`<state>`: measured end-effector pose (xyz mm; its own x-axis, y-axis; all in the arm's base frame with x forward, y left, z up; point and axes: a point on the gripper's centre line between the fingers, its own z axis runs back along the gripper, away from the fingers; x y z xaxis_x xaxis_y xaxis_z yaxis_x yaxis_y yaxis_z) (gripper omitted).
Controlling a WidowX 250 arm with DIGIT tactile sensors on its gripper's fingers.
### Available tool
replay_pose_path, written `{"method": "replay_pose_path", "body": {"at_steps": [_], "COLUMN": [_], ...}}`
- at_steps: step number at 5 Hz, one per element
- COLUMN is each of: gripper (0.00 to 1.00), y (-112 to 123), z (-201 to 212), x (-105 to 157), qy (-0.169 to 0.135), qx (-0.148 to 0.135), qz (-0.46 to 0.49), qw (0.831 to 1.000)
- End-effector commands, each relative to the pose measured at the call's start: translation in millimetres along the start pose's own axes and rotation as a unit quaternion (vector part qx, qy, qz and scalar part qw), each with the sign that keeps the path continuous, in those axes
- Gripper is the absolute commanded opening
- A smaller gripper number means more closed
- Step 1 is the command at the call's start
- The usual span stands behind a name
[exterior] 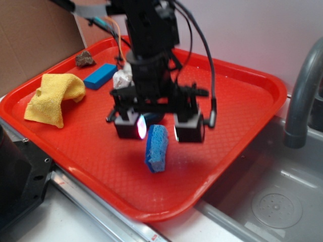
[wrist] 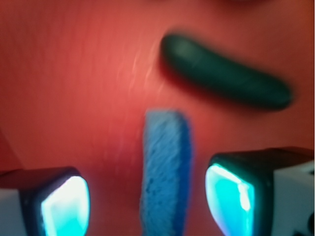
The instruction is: Grab the blue sponge.
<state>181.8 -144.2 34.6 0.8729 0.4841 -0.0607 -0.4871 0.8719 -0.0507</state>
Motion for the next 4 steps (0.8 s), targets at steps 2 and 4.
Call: {"method": "replay_pose_path", "body": {"at_steps": [2, 4], "gripper": [0.0, 0.0], "y": [24.2, 100.7], "z": [12.4, 121.3], "x": [-14.2, 3.2], "qy": [-0.019, -0.057], "qx": [-0.027, 0.001], "qz": [-0.059, -0.198], "qw": [0.998, 0.979]}}
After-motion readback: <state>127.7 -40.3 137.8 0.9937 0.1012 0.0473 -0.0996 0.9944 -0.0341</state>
